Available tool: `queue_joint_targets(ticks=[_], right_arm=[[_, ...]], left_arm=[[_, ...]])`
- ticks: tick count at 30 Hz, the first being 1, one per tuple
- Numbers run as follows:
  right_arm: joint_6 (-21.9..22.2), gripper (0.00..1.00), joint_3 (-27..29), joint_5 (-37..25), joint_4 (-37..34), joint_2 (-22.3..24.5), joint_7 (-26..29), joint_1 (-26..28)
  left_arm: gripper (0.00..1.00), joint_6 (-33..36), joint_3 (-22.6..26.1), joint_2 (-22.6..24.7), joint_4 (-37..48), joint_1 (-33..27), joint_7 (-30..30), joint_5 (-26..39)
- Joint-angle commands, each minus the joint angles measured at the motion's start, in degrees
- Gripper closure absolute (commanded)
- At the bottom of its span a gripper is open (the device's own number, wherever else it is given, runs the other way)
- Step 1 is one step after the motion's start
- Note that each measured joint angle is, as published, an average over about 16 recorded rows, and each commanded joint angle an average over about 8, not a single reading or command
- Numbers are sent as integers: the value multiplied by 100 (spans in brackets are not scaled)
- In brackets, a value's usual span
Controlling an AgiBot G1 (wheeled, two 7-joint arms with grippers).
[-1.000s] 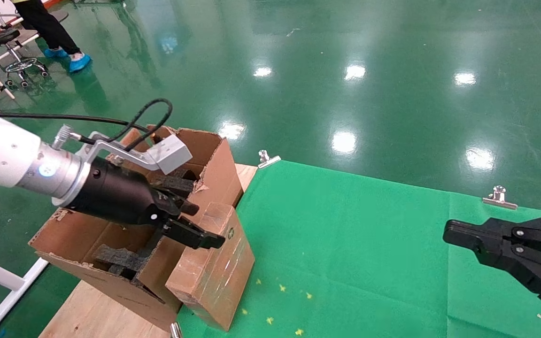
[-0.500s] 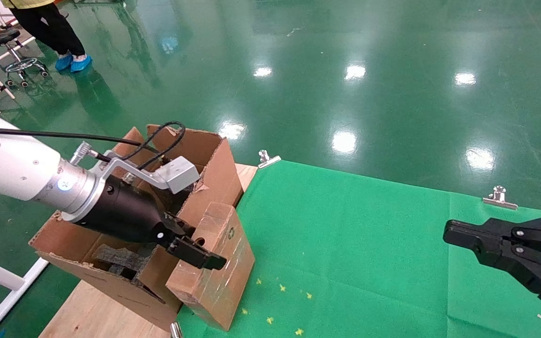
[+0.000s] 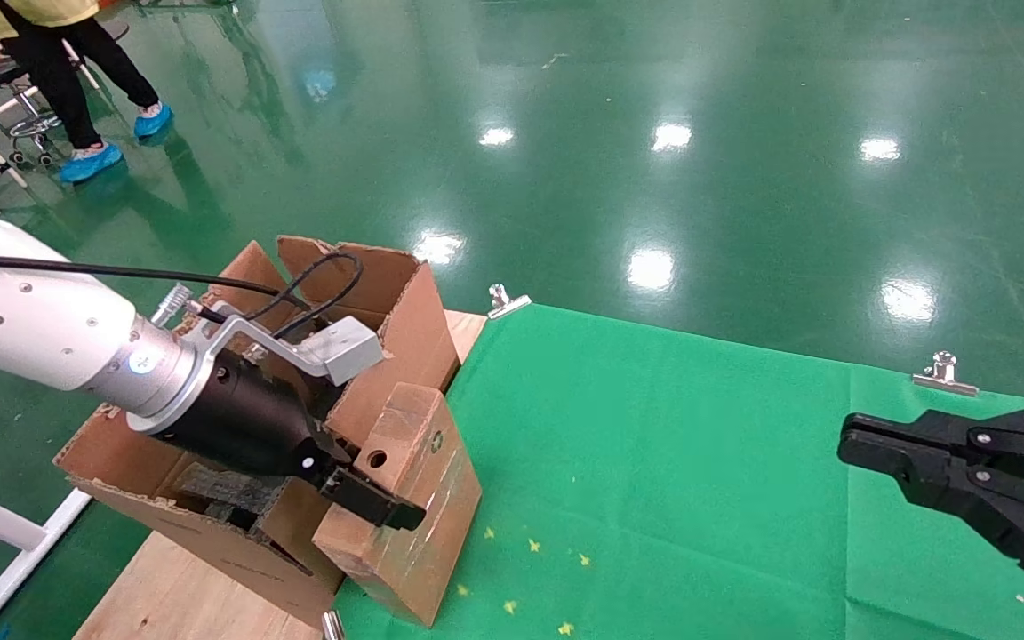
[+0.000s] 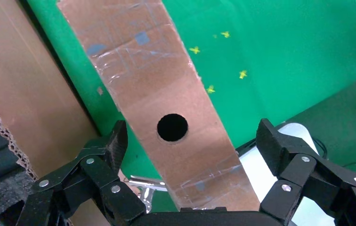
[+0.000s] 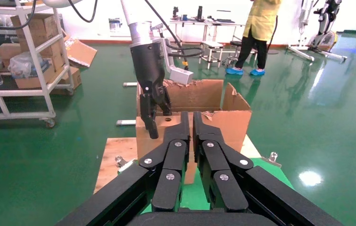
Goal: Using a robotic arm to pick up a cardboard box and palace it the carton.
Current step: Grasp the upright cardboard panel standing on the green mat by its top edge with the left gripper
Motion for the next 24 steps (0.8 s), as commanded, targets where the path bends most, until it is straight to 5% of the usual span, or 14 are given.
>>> queue_joint_targets(ticks=[1,24], right_arm=[[0,0,0,0,-1,0,0,-1],[0,0,0,0,-1,0,0,0]], left_arm=[[100,-11,37,16,0,-11,-9,-22],[100,2,-28,-9,2,6,3,8]])
